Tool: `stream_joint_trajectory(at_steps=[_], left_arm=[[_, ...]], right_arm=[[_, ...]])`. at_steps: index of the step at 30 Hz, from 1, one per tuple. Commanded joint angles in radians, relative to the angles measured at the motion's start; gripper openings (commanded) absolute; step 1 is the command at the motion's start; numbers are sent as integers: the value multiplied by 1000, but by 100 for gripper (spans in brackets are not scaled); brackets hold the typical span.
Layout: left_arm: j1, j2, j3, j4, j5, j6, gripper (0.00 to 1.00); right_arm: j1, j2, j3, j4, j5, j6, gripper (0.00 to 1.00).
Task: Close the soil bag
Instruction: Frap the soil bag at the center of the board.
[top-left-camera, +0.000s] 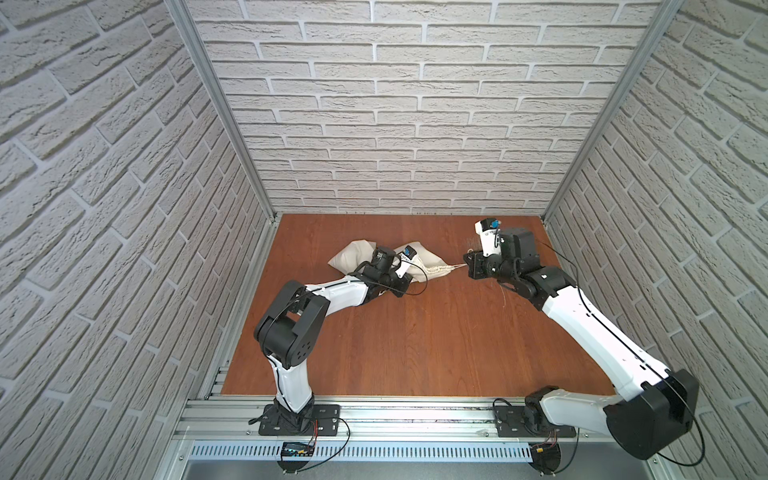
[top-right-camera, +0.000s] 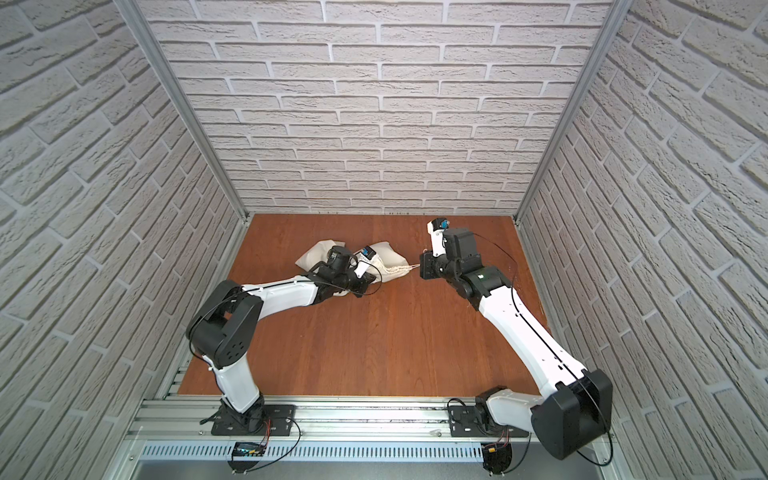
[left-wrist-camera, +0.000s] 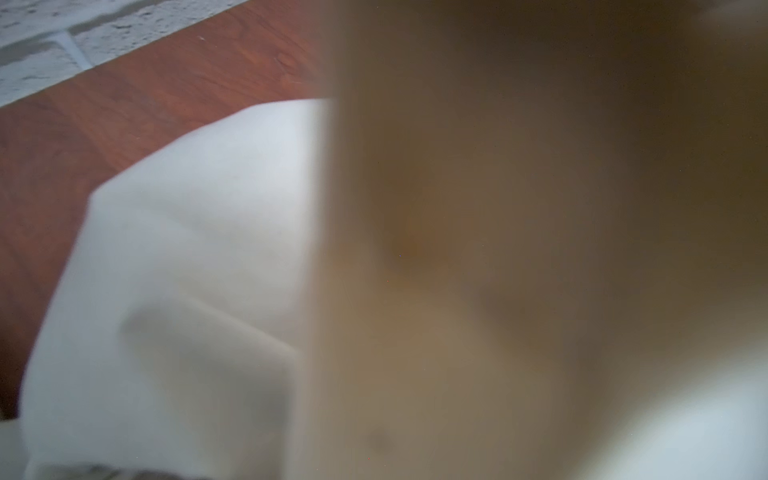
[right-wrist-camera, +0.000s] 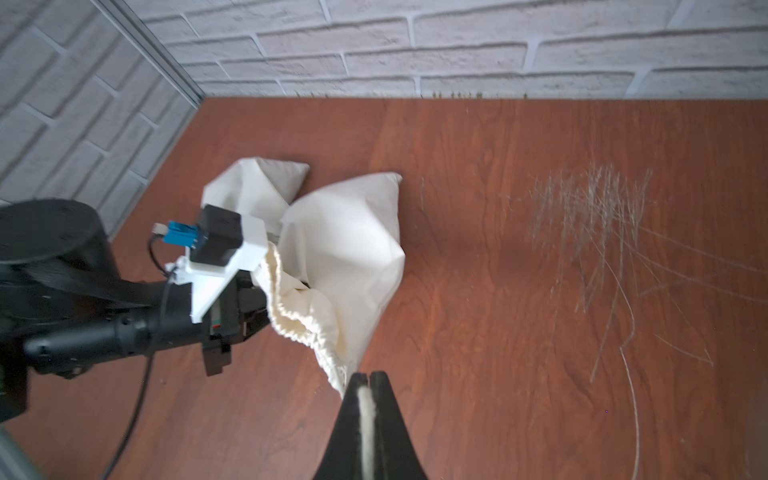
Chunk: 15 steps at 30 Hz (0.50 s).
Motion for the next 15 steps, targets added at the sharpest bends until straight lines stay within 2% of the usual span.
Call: stream_joint_trajectory(at_steps=[1, 4, 8, 12, 15], left_arm=[[15, -88, -91, 95, -171, -54, 25], [-32, -177, -124, 112, -248, -24, 40], [-103, -291, -118, 107, -272, 17, 58], [-181, -357, -96, 116, -281, 71, 65], [-221, -361, -54, 140, -230, 90, 68]], right_arm=[[8, -31, 9, 160, -27, 33, 3], [40, -13, 32, 173, -33, 31, 3], [68, 16, 60, 178, -46, 38, 3], [80, 24, 60, 195, -54, 57, 3], [84, 15, 58, 203, -49, 64, 3]])
